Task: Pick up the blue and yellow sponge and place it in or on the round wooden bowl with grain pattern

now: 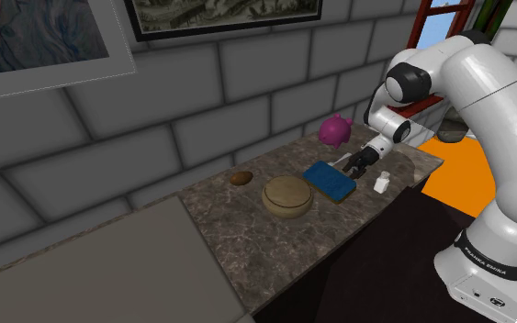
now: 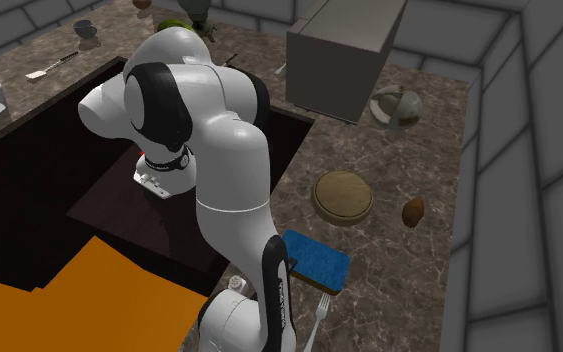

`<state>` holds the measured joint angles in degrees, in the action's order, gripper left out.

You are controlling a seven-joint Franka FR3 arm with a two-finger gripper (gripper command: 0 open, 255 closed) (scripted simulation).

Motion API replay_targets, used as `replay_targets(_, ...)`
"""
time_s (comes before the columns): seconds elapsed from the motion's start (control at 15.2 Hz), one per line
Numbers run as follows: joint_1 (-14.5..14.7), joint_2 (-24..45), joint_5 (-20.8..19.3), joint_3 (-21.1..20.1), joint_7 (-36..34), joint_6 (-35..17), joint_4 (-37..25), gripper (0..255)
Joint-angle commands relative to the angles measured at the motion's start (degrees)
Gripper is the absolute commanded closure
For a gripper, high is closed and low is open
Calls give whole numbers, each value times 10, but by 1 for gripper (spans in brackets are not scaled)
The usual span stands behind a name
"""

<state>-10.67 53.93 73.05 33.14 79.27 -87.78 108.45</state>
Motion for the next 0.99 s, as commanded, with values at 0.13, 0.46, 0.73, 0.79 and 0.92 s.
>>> replay_targets(0.13,0,0,0,0,0,0,0,255)
replay_targets(0.46,0,0,0,0,0,0,0,255)
replay_targets(0.73,0,0,0,0,0,0,0,255)
replay_targets(0.79,2,-7,-3,3,-2,1,4,255)
replay_targets(0.92,7,-22,-8,9,-7,4,13,255)
